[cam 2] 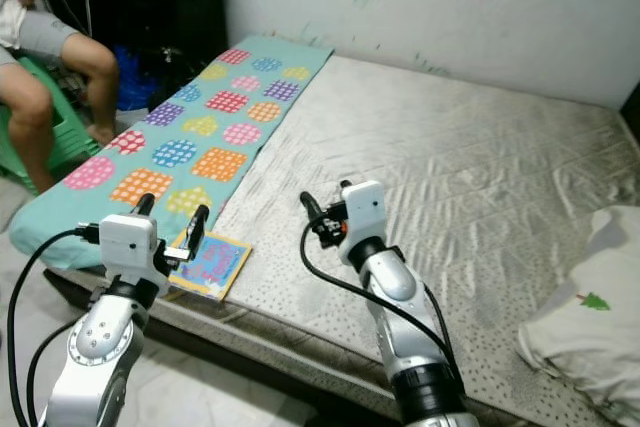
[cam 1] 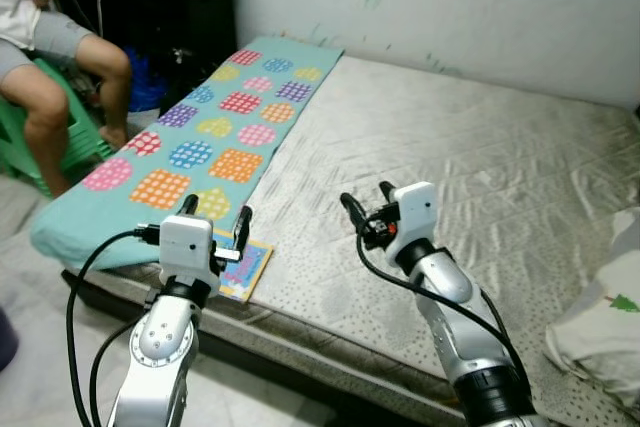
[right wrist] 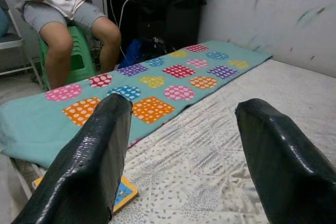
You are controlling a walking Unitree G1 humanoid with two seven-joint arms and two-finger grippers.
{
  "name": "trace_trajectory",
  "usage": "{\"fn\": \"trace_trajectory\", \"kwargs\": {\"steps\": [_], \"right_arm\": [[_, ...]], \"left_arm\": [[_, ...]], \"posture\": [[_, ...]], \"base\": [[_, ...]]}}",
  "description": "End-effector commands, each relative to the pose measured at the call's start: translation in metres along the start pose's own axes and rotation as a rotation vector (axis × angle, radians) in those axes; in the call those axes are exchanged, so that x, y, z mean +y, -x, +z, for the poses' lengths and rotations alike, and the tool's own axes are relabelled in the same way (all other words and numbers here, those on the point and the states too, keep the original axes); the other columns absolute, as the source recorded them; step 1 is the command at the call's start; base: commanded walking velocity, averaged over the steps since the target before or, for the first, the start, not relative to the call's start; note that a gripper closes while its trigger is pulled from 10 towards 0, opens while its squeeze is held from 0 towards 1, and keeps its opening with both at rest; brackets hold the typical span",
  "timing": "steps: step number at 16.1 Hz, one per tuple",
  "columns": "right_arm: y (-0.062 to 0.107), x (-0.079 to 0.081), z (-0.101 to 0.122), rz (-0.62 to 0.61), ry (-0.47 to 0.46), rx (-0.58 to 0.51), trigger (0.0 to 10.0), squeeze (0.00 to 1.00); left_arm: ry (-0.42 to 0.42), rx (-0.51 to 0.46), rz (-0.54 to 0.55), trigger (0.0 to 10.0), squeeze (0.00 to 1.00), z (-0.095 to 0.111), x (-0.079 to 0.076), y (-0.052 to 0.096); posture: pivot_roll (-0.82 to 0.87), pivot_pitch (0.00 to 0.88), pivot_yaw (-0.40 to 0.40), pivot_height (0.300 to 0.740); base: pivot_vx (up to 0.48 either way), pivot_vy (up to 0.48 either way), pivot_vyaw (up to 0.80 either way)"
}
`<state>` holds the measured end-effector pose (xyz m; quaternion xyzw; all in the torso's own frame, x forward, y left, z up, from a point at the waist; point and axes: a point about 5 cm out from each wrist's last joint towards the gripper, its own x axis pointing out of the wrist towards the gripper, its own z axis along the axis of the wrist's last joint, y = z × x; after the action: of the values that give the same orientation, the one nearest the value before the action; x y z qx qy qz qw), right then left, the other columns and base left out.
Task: Clean up the room
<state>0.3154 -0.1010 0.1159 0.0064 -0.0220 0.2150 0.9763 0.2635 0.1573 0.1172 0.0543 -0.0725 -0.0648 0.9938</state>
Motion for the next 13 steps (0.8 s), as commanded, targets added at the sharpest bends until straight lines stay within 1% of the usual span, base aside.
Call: {"fn": "trace_trajectory", "kwargs": {"steps": [1,3,4,6,9,13], "right_arm": [[-0.0007,-0.0064,0.0050,-0.027,0.004,-0.021,10.0,1.00],[-0.0006,-0.0064,0.0050,-0.027,-0.011,-0.023,10.0,1.00],[-0.0006,-0.0079,0.0054,-0.039,-0.005,-0.025,10.0,1.00],[-0.0010,-0.0111,0.0069,-0.061,0.002,-0.030,10.0,1.00],[-0.0012,-0.0138,0.0076,-0.078,-0.018,-0.033,10.0,1.00],[-0.0010,-0.0158,0.0085,-0.099,-0.021,-0.037,10.0,1.00]], "left_arm": [[-0.004,-0.010,-0.004,10.0,0.00,0.0032,-0.0009,-0.0029],[0.010,-0.012,0.001,10.0,0.00,0.0032,-0.0006,-0.0025],[0.038,-0.015,-0.001,10.0,1.00,0.0033,-0.0002,-0.0024],[0.038,-0.014,0.000,10.0,1.00,0.0032,0.0001,-0.0026],[0.038,-0.013,0.006,10.0,1.00,0.0029,0.0003,-0.0026],[0.046,-0.012,0.006,10.0,1.00,0.0022,0.0003,-0.0021]], "posture": [[-0.09,0.001,-0.076,0.740],[-0.09,0.001,-0.076,0.740],[-0.09,0.000,-0.076,0.740],[-0.09,0.000,-0.076,0.740],[-0.09,0.000,-0.075,0.740],[-0.09,0.000,-0.076,0.740]], "base": [[0.000,0.000,0.00],[0.000,0.000,0.00],[0.000,0.000,0.00],[0.000,0.000,0.00],[0.000,0.000,0.00],[0.000,0.000,0.00]]}}
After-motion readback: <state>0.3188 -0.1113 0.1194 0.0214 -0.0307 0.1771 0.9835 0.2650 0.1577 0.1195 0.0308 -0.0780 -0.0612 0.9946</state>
